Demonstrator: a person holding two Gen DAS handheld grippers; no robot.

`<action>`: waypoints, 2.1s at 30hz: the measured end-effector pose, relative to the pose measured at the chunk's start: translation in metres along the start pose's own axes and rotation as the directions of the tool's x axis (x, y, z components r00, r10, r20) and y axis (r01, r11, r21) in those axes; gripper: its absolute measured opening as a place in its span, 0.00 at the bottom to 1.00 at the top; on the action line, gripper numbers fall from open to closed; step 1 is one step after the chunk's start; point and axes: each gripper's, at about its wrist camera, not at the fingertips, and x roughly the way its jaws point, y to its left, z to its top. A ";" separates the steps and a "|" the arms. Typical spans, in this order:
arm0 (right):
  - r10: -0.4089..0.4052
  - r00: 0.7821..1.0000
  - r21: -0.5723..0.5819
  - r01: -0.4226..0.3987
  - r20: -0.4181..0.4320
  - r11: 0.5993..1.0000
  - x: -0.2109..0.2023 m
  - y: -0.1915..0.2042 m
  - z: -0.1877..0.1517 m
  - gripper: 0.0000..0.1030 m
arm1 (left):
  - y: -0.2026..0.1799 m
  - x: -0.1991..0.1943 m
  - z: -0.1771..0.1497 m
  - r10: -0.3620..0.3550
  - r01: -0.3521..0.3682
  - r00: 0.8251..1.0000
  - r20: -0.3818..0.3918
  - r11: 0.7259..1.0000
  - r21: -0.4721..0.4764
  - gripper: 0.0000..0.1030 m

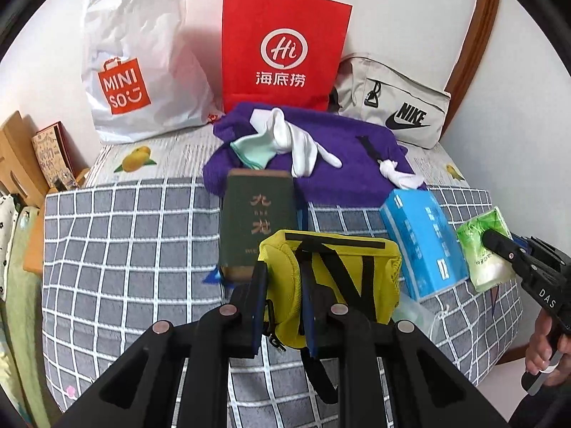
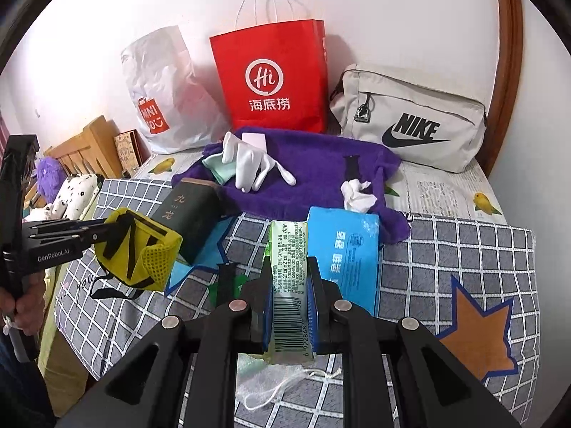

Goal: Organize soft objects
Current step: 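Carry the packet and yellow pouch over the purple towel with both tools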

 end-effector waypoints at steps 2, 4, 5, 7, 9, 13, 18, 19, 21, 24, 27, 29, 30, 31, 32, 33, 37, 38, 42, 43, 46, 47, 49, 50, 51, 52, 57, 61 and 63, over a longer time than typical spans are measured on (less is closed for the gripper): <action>0.000 1.000 -0.001 0.000 0.002 1.000 0.002 -0.001 0.004 0.15 | 0.000 0.002 0.005 0.001 -0.001 1.000 0.001 1.000 0.001 0.17; 0.004 1.000 0.006 -0.004 0.003 1.000 0.004 -0.002 0.007 0.15 | 0.001 0.002 0.009 -0.003 0.003 1.000 0.005 1.000 -0.001 0.17; 0.004 1.000 0.007 -0.004 0.003 1.000 0.005 -0.003 0.009 0.15 | 0.000 0.002 0.012 -0.004 0.004 1.000 0.008 1.000 0.003 0.17; -0.001 1.000 0.004 0.001 0.003 1.000 0.006 -0.004 0.012 0.15 | 0.001 0.001 0.016 0.000 0.000 1.000 0.014 1.000 0.002 0.17; -0.003 1.000 0.006 0.003 0.008 1.000 0.007 -0.006 0.015 0.15 | 0.000 0.001 0.021 0.004 -0.004 1.000 0.020 1.000 0.003 0.17; -0.015 1.000 0.015 0.015 0.022 1.000 0.009 -0.012 0.023 0.15 | 0.000 0.003 0.031 0.031 -0.031 0.999 0.033 0.999 0.009 0.17; -0.045 0.999 0.034 0.044 0.030 0.998 0.018 -0.023 0.033 0.15 | -0.001 0.012 0.045 0.045 -0.045 0.998 0.033 0.999 0.008 0.17; -0.044 0.999 0.041 0.043 0.032 0.998 0.020 -0.025 0.036 0.15 | -0.001 0.014 0.048 0.045 -0.046 0.998 0.034 0.999 0.007 0.17; -0.043 0.998 0.047 0.041 0.035 0.998 0.023 -0.028 0.040 0.15 | -0.001 0.018 0.055 0.048 -0.048 0.998 0.035 0.999 0.002 0.17; -0.041 0.998 0.055 0.039 0.039 0.998 0.030 -0.032 0.047 0.15 | -0.002 0.024 0.064 0.049 -0.049 0.998 0.038 0.999 0.003 0.17; -0.039 0.998 0.059 0.037 0.043 0.998 0.036 -0.035 0.054 0.15 | -0.003 0.030 0.074 0.054 -0.054 0.998 0.039 0.998 0.008 0.17; -0.042 0.998 0.063 0.039 0.043 0.997 0.041 -0.037 0.058 0.15 | -0.004 0.035 0.080 0.055 -0.055 0.998 0.038 0.998 0.012 0.17; -0.043 0.998 0.065 0.040 0.043 0.997 0.043 -0.038 0.060 0.15 | -0.004 0.037 0.083 0.057 -0.057 0.998 0.038 0.998 0.012 0.17; -0.042 0.998 0.068 0.039 0.043 0.997 0.047 -0.040 0.063 0.15 | -0.004 0.040 0.086 0.060 -0.060 0.998 0.037 0.998 0.013 0.17; -0.041 0.998 0.071 0.038 0.044 0.997 0.049 -0.041 0.064 0.15 | -0.005 0.043 0.090 0.065 -0.066 0.997 0.035 0.998 0.013 0.17; -0.042 0.998 0.075 0.038 0.044 0.996 0.052 -0.043 0.067 0.15 | -0.004 0.045 0.092 0.067 -0.068 0.997 0.034 0.998 0.013 0.17; -0.050 0.998 0.082 0.047 0.038 0.996 0.067 -0.048 0.075 0.15 | -0.005 0.055 0.102 0.073 -0.073 0.997 0.034 0.997 0.018 0.17; -0.050 0.998 0.082 0.047 0.037 0.995 0.071 -0.048 0.077 0.15 | -0.005 0.058 0.105 0.073 -0.073 0.997 0.033 0.997 0.018 0.17; -0.047 0.998 0.075 0.045 0.030 0.996 0.085 -0.049 0.084 0.15 | -0.008 0.070 0.114 0.076 -0.077 0.997 0.024 0.997 0.025 0.17; -0.046 0.999 0.074 0.044 0.027 0.996 0.089 -0.050 0.086 0.15 | -0.008 0.073 0.117 0.074 -0.075 0.997 0.023 0.997 0.023 0.17; -0.046 0.999 0.069 0.044 0.022 0.997 0.098 -0.051 0.091 0.15 | -0.011 0.083 0.125 0.073 -0.074 0.997 0.016 0.997 0.029 0.17; -0.048 0.999 0.065 0.046 0.020 0.997 0.101 -0.051 0.093 0.15 | -0.012 0.086 0.127 0.075 -0.075 0.997 0.015 0.997 0.029 0.17; -0.050 0.999 0.064 0.049 0.018 0.997 0.109 -0.053 0.097 0.15 | -0.013 0.094 0.132 0.078 -0.079 0.997 0.012 0.996 0.038 0.17; -0.049 0.999 0.064 0.048 0.014 0.997 0.113 -0.053 0.099 0.15 | -0.014 0.097 0.134 0.081 -0.082 0.997 0.009 0.996 0.039 0.17; -0.048 0.999 0.063 0.047 0.010 0.997 0.118 -0.055 0.101 0.15 | -0.014 0.102 0.136 0.087 -0.087 0.996 0.004 0.995 0.037 0.17; -0.047 0.999 0.062 0.047 0.007 0.997 0.123 -0.055 0.102 0.15 | -0.015 0.106 0.138 0.091 -0.091 0.996 -0.001 0.995 0.036 0.17; -0.039 0.999 0.067 0.040 -0.010 0.997 0.145 -0.060 0.108 0.15 | -0.018 0.123 0.147 0.092 -0.092 0.996 -0.016 0.995 0.043 0.17; -0.033 0.999 0.070 0.035 -0.028 0.997 0.162 -0.063 0.111 0.15 | -0.024 0.136 0.153 0.100 -0.098 0.995 -0.031 0.993 0.060 0.17; -0.036 0.999 0.066 0.039 -0.041 0.997 0.170 -0.064 0.112 0.15 | -0.028 0.143 0.155 0.100 -0.097 0.994 -0.039 0.993 0.067 0.17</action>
